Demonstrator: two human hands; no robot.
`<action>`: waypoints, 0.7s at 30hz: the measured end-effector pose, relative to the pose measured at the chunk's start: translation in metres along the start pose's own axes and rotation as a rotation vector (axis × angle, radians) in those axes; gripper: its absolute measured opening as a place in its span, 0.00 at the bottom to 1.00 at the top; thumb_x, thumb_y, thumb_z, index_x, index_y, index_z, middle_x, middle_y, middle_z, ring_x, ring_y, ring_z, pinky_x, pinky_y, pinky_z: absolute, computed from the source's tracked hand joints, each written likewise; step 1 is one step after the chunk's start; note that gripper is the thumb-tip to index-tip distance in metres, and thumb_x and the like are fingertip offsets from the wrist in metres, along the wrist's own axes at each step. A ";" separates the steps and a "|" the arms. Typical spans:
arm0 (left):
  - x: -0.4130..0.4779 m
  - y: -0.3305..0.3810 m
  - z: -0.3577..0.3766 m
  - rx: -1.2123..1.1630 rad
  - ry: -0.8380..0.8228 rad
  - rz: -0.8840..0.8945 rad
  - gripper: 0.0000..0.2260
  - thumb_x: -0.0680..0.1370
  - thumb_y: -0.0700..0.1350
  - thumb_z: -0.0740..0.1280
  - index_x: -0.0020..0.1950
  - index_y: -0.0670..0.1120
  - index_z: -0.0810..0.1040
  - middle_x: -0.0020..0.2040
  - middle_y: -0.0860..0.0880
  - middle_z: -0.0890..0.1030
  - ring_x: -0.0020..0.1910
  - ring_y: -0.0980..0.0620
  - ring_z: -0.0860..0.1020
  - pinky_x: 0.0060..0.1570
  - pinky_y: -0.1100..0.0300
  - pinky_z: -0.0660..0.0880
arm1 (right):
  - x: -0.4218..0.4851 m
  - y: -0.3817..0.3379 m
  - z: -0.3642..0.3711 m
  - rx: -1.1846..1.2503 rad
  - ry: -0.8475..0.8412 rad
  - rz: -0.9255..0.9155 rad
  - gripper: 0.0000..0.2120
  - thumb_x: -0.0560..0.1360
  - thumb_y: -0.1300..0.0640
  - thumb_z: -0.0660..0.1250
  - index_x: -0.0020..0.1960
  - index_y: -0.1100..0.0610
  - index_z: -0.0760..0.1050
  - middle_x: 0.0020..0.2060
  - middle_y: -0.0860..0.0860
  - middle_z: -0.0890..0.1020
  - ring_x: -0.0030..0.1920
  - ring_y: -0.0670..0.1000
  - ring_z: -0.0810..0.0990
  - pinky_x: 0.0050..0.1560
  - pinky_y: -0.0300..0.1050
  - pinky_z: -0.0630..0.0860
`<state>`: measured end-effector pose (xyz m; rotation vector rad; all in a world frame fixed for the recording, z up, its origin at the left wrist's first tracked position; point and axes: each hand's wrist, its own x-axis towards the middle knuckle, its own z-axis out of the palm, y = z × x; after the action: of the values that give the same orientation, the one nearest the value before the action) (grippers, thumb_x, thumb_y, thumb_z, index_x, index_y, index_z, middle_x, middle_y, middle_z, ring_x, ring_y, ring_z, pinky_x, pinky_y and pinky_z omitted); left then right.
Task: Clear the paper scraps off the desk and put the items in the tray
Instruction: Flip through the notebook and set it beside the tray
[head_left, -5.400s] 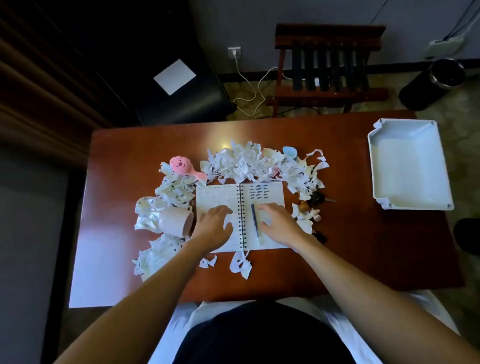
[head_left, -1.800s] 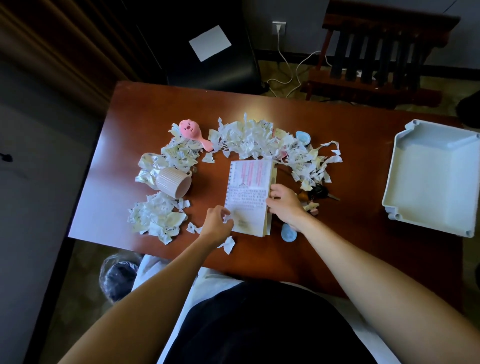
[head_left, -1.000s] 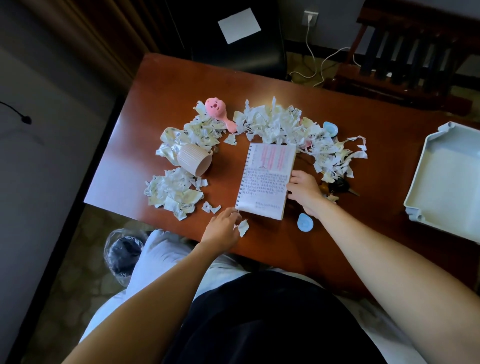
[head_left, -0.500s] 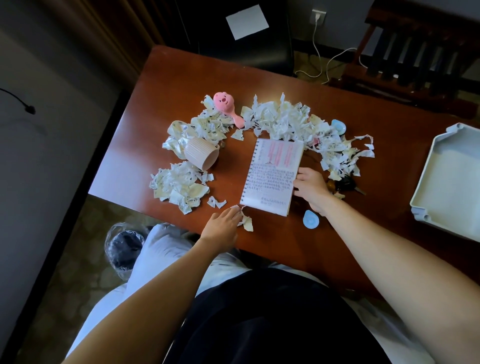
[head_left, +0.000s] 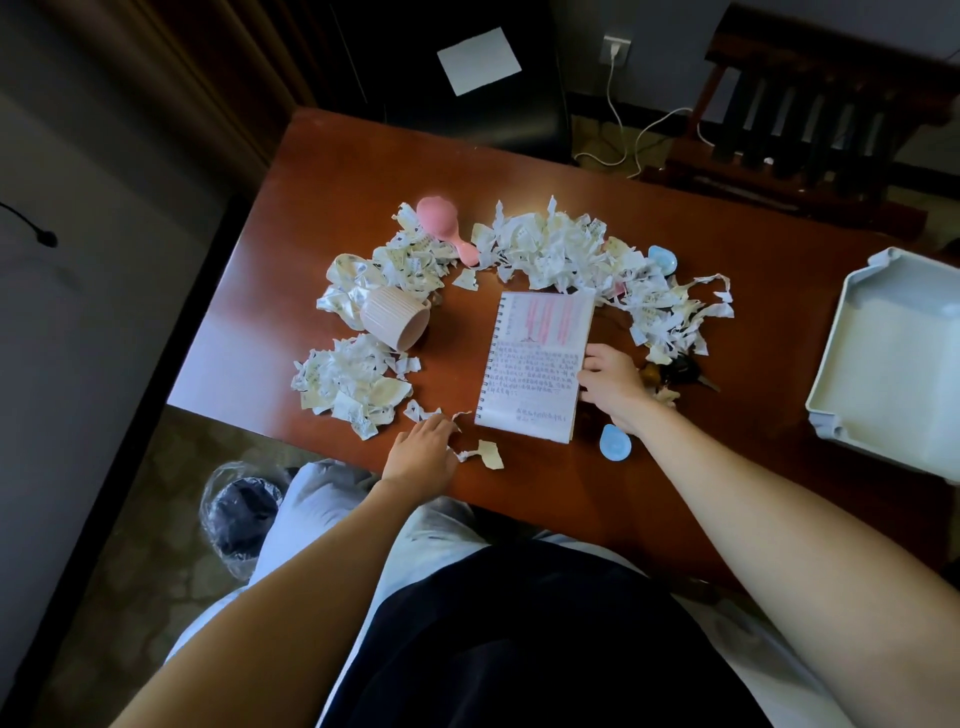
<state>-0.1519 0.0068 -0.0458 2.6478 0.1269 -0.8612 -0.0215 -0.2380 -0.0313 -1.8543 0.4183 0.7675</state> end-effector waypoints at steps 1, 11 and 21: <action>0.002 0.001 -0.002 -0.016 0.010 -0.013 0.19 0.80 0.44 0.58 0.71 0.47 0.69 0.73 0.49 0.67 0.72 0.48 0.66 0.70 0.49 0.61 | 0.000 0.001 0.000 -0.009 -0.008 -0.006 0.15 0.79 0.69 0.61 0.64 0.58 0.73 0.49 0.50 0.79 0.51 0.52 0.81 0.51 0.54 0.82; 0.039 0.029 -0.035 -0.092 0.101 -0.018 0.17 0.80 0.46 0.59 0.69 0.49 0.73 0.70 0.50 0.70 0.69 0.48 0.68 0.68 0.48 0.68 | -0.007 0.007 0.007 -0.040 -0.001 0.029 0.18 0.78 0.68 0.60 0.66 0.57 0.73 0.53 0.51 0.81 0.52 0.50 0.80 0.55 0.50 0.79; 0.089 0.048 -0.041 -0.600 -0.130 -0.206 0.20 0.75 0.47 0.66 0.67 0.45 0.73 0.66 0.47 0.73 0.52 0.46 0.79 0.28 0.69 0.73 | -0.007 0.008 0.006 -0.061 -0.014 0.071 0.20 0.80 0.65 0.62 0.71 0.56 0.70 0.63 0.49 0.75 0.60 0.49 0.74 0.55 0.44 0.72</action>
<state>-0.0479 -0.0258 -0.0522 2.0363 0.5415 -0.8857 -0.0334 -0.2364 -0.0342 -1.8982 0.4579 0.8491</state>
